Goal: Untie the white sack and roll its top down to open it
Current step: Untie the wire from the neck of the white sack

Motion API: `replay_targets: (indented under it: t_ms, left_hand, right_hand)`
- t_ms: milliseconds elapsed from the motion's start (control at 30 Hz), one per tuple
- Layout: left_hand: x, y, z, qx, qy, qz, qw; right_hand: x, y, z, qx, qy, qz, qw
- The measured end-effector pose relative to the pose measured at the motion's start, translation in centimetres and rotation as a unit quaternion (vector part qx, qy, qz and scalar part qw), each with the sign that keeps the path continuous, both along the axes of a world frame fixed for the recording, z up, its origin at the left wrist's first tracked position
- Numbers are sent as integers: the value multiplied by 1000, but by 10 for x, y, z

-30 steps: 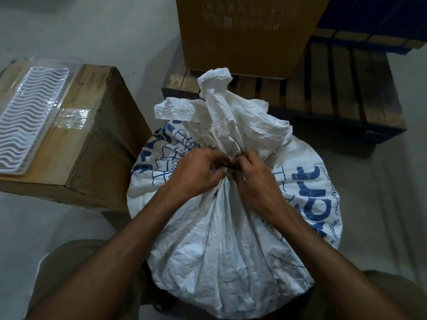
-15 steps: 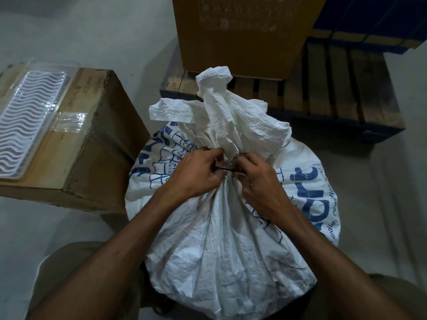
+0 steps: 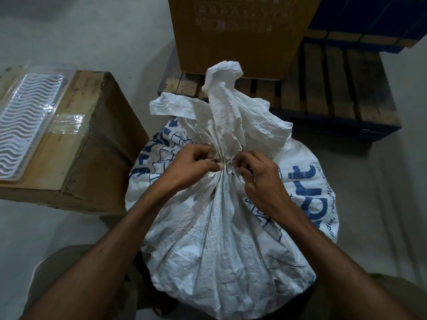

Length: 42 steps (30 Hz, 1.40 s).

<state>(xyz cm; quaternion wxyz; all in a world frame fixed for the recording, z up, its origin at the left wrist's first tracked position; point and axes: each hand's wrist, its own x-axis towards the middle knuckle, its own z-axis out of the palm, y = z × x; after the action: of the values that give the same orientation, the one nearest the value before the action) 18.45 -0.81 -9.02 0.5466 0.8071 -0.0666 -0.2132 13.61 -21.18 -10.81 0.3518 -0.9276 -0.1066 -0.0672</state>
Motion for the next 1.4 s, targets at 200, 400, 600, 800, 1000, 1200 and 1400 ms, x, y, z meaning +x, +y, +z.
replay_targets:
  t_ms: [200,400,600,800,1000,1200,1400]
  left_hand:
    - [-20,-4,-1,225,-191,-46,954]
    - [-29,-9,-5,300,-228,-16,926]
    - [-44,-14,1,348,-257,11,902]
    - [-83,-24,11,246,-311,-32,917]
    - [-140,-18,4,77,-325,-40,942]
    - [-196,9,35,-30,-260,60,963]
    - [-216,33,53,-3,-221,92,971]
  right_hand:
    - [-5,4,3,0,-9,13,1000]
    - [-10,-2,12,34,-18,-14,999]
    - [-35,-11,37,130,10,-33,991]
    - [-87,4,58,193,52,-50,979]
    - [-136,28,78,336,84,-58,937]
    - [-159,35,90,436,94,-136,885]
    - [-161,54,93,496,112,-170,844]
